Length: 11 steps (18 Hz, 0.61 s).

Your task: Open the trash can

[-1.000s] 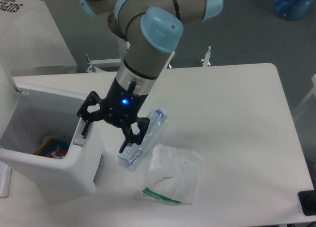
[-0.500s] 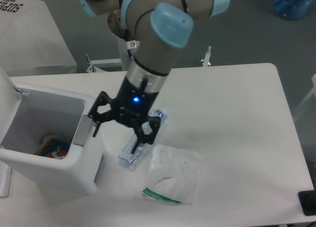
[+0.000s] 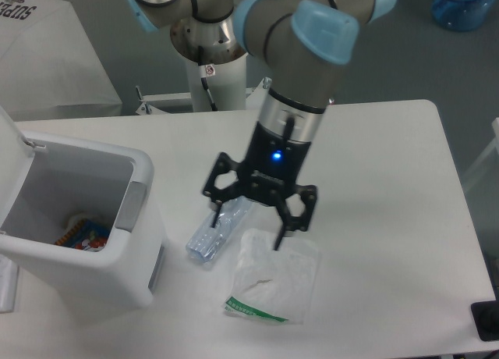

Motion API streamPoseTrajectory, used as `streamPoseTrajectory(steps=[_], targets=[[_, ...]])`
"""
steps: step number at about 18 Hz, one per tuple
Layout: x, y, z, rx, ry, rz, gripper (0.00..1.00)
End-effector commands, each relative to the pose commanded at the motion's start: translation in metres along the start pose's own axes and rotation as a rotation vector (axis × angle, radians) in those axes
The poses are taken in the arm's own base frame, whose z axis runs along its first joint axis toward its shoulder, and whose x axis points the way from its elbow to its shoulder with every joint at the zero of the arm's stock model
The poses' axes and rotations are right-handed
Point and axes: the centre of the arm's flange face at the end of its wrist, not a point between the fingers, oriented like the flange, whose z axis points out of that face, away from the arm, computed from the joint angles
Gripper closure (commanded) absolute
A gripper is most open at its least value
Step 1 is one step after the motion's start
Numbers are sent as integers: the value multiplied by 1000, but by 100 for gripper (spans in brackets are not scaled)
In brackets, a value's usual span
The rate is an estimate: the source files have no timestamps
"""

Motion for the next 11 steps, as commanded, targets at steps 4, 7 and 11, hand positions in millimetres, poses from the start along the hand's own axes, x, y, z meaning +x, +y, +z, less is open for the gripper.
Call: streamPoseTrajectory(steps=[4,7,11], targets=[[-46,22,18,-92,-61,79,0],[-82,35,43,-195,-102,113,0],[-116,43,65,-355,-93,231,0]])
